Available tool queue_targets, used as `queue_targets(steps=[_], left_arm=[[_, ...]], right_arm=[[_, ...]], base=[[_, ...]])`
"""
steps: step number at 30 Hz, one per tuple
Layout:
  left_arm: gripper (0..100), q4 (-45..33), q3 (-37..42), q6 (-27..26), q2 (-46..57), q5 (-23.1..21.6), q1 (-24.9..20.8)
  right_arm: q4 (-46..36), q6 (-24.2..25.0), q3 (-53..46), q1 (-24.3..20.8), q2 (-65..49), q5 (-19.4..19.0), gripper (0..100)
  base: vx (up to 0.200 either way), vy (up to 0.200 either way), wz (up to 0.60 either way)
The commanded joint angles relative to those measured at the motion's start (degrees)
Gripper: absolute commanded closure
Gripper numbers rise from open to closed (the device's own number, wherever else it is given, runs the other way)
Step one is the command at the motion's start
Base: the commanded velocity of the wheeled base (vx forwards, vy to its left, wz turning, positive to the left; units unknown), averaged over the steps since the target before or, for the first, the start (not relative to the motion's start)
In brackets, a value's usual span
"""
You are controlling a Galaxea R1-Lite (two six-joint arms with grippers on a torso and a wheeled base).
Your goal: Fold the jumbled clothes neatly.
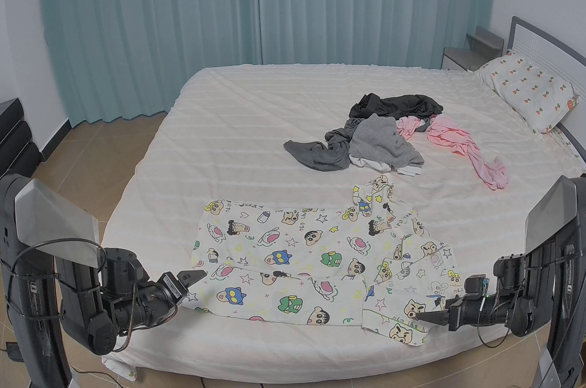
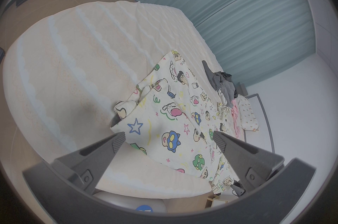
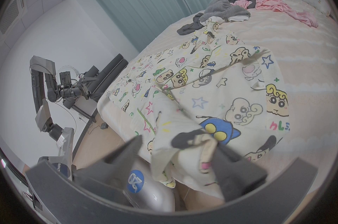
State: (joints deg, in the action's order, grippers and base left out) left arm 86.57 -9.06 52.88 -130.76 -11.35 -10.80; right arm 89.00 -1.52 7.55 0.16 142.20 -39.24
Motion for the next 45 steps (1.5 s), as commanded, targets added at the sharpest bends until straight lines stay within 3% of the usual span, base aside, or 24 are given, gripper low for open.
queue_targets(steps=[1,9,12,18,21,45], left_arm=[[0,0.01,0.0,-0.06,-0.11,0.01,-0.01],[0,0.01,0.0,-0.06,-0.11,0.01,-0.01],[0,0.01,0.0,-0.06,-0.11,0.01,-0.01],[0,0.01,0.0,-0.06,-0.11,0.1,-0.01],[0,0.01,0.0,-0.06,-0.11,0.01,-0.01],[0,0.01,0.0,-0.06,-0.2,0.1,-0.19]], right_arm=[[0.56,0.12,0.28,-0.16,0.18,-0.05,100],[0.56,0.73,0.36,0.37,-1.23,-0.66,100],[0.56,3.19,0.45,0.37,-2.46,-0.92,100],[0.47,12.69,2.65,0.37,-5.45,-2.86,100],[-0.06,13.74,4.06,0.19,-5.27,-2.86,100],[-11.84,13.83,14.69,2.74,-4.74,-2.42,100]], base=[[0.0,0.0,0.0],[0.0,0.0,0.0],[0.0,0.0,0.0],[0.0,0.0,0.0],[0.0,0.0,0.0],[0.0,0.0,0.0]])
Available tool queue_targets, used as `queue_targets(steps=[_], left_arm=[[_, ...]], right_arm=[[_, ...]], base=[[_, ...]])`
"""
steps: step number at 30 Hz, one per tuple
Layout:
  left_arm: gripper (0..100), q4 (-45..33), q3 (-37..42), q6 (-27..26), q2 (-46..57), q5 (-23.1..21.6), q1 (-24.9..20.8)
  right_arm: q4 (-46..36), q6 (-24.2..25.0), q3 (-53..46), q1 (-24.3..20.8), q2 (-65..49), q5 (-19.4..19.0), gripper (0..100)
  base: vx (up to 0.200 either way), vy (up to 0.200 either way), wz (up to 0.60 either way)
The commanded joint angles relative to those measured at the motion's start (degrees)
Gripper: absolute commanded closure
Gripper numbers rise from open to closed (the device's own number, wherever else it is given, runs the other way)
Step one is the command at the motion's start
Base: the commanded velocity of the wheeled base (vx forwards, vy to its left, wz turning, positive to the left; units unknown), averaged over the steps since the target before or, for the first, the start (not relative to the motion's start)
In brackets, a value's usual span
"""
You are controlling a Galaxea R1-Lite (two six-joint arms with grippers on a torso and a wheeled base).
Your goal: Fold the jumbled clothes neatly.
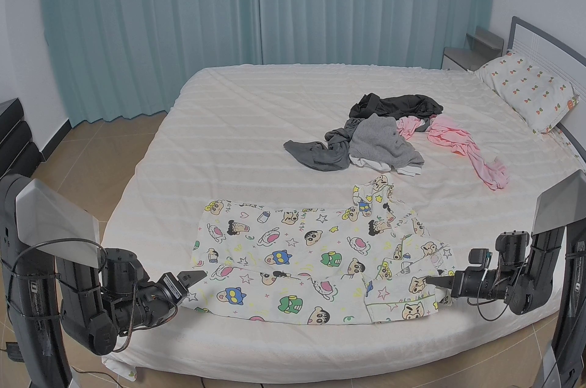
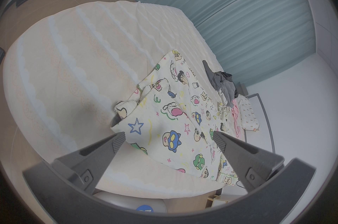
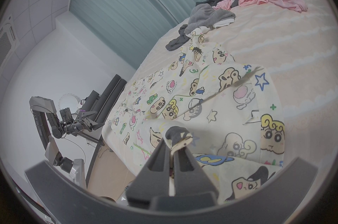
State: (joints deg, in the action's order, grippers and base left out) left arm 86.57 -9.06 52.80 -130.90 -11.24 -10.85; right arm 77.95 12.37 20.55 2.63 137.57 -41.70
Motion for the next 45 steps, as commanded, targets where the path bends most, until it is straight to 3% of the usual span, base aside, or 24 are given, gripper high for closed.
queue_targets(steps=[1,22,23,29,36,45], left_arm=[[0,0.01,0.0,0.02,-0.05,-0.01,-0.22],[0,0.01,-0.17,0.11,-0.41,1.4,-0.31],[0,0.01,-0.17,0.11,-0.41,1.4,-0.31],[0,0.01,-0.17,0.11,-0.41,1.4,-0.31],[0,0.01,-0.17,0.11,-0.41,1.4,-0.31],[0,0.01,-0.17,0.11,-0.41,1.31,-0.31]], right_arm=[[-1.75,-0.07,2.39,0.36,-0.02,0.13,100],[-2.27,-0.33,4.32,2.2,2.88,1.27,100],[-2.27,-0.42,4.32,2.2,3.05,1.27,0],[-1.75,-0.33,4.67,2.9,2.44,2.68,0],[-1.48,0.02,3.18,2.73,-6.7,3.91,0],[-1.39,5.82,-4.47,-8.52,-18.92,6.11,0]], base=[[0.0,0.0,0.0],[0.0,0.0,0.0],[0.0,0.0,0.0],[0.0,0.0,0.0],[0.0,0.0,0.0],[0.0,0.0,0.0]])
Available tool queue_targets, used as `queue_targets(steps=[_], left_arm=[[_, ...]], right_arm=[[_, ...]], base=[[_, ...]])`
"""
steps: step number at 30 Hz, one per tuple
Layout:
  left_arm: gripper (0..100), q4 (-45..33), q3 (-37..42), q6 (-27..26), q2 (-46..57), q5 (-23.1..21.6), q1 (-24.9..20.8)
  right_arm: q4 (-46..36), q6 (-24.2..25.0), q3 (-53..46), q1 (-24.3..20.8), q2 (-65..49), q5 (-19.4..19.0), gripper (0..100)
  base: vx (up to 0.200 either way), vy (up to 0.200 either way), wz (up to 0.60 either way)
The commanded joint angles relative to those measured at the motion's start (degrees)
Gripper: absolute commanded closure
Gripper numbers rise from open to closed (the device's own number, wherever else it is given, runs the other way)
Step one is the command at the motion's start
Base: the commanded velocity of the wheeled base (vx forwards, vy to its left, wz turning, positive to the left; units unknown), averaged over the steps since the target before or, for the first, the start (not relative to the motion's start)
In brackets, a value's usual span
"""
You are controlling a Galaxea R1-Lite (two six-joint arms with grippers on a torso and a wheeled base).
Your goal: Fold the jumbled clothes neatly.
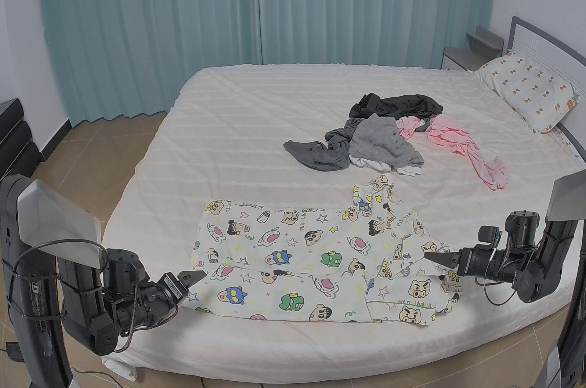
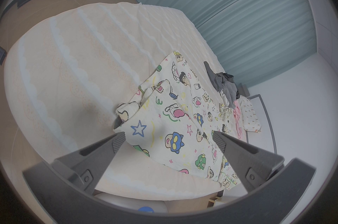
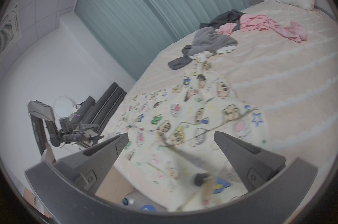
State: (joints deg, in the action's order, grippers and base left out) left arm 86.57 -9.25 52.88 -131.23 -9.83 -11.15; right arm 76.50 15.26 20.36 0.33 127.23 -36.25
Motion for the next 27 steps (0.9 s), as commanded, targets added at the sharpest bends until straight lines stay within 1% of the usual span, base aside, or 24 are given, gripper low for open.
queue_targets(steps=[1,2,4,5,9,13,15,16,17,18,22,27], left_arm=[[0,0.01,0.02,0.03,-0.08,-0.02,-0.01],[0,0.01,0.02,0.03,-0.08,-0.11,-0.01],[0,0.01,0.02,0.03,-0.08,-0.11,-0.01],[0,0.01,0.02,0.03,-0.08,-0.02,-0.01],[0,0.01,0.02,0.03,-0.08,-0.11,-0.01],[0,0.01,-0.06,0.03,-0.08,-0.11,-0.01],[0,0.01,-0.06,0.03,-0.08,-0.11,-0.01],[0,0.01,-0.06,0.03,-0.08,-0.11,-0.01],[0,0.01,-0.06,0.03,-0.08,-0.11,-0.01],[0,0.01,-0.15,0.12,-0.08,-0.11,-0.01],[0,0.01,-0.15,0.12,-0.08,-0.11,-0.01],[0,0.01,-0.15,0.12,-0.08,-0.11,-0.01]], right_arm=[[-0.03,3.81,-4.98,-7.36,-9.46,0.66,0],[-0.03,3.99,-5.07,-7.62,-9.55,0.66,0],[-0.12,6.8,-6.38,-11.4,-9.9,0.83,0],[-0.12,7.41,-6.56,-12.37,-9.55,1.1,0],[-0.03,8.29,-6.74,-13.34,-5.15,2.77,0],[0.06,8.38,-6.47,-13.25,0.82,3.82,0],[0.06,8.29,-6.12,-13.16,3.81,5.84,0],[0.06,8.29,-6.03,-13.16,3.99,6.02,0],[0.67,8.29,-5.24,-12.99,6.36,7.6,0],[1.38,8.38,-4.71,-12.81,7.42,8.13,0],[3.13,8.38,-4.1,-11.49,10.32,9.36,0],[3.48,8.38,-3.4,-9.12,11.28,9.27,0]], base=[[0.0,0.0,0.0],[0.0,0.0,0.0],[0.0,0.0,0.0],[0.0,0.0,0.0],[0.0,0.0,0.0],[0.0,0.0,0.0],[0.0,0.0,0.0],[0.0,0.0,0.0],[0.0,0.0,0.0],[0.0,0.0,0.0],[0.0,0.0,0.0],[0.0,0.0,0.0]])
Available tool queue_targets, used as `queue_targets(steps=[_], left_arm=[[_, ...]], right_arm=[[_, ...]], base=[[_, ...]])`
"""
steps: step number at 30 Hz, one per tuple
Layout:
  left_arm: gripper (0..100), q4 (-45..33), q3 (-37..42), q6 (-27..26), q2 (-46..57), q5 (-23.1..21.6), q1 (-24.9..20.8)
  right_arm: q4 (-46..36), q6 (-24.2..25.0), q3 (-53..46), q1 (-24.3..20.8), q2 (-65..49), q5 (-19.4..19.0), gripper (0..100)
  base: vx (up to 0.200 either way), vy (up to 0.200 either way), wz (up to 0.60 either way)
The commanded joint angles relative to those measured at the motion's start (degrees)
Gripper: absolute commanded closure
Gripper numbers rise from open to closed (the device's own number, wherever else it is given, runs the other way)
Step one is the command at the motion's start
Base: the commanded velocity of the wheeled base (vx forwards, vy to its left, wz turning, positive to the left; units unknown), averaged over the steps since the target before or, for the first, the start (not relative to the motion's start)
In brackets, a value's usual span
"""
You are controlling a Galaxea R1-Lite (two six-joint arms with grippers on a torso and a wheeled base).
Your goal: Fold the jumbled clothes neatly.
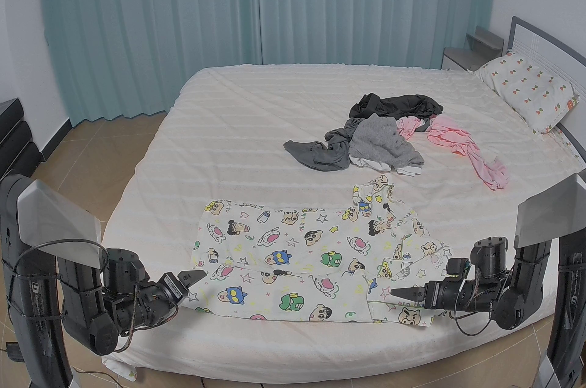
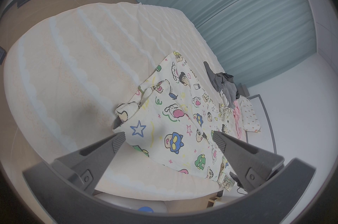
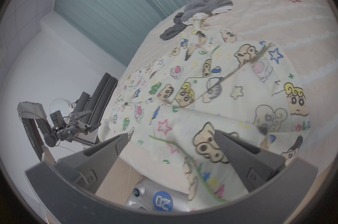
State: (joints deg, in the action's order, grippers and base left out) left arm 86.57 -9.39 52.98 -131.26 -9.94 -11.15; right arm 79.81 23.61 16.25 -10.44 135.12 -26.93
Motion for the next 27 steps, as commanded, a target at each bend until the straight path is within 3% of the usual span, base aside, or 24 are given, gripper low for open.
queue_targets(steps=[1,9,13,22,27], left_arm=[[0,0.01,-0.02,0.02,-0.05,0.0,-0.01],[0,0.01,-0.02,0.02,-0.05,0.09,-0.01],[0,0.09,0.07,0.02,-0.05,0.09,-0.01],[0,3.43,0.51,0.37,2.32,-0.44,0.08],[0,3.43,1.56,0.81,4.96,-0.61,0.08]], right_arm=[[0.17,0.03,0.8,1.73,3.4,-0.05,0],[1.57,0.03,2.03,3.49,5.33,-0.14,0],[7.46,0.64,1.06,3.84,5.07,-0.23,0],[9.75,8.82,-1.22,5.16,-2.76,-0.14,0],[9.75,9.43,-2.19,5.07,-3.46,-0.14,0]], base=[[0.0,0.0,0.0],[0.0,0.0,0.0],[0.0,0.0,0.0],[0.0,0.0,0.0],[0.0,0.0,0.0]])
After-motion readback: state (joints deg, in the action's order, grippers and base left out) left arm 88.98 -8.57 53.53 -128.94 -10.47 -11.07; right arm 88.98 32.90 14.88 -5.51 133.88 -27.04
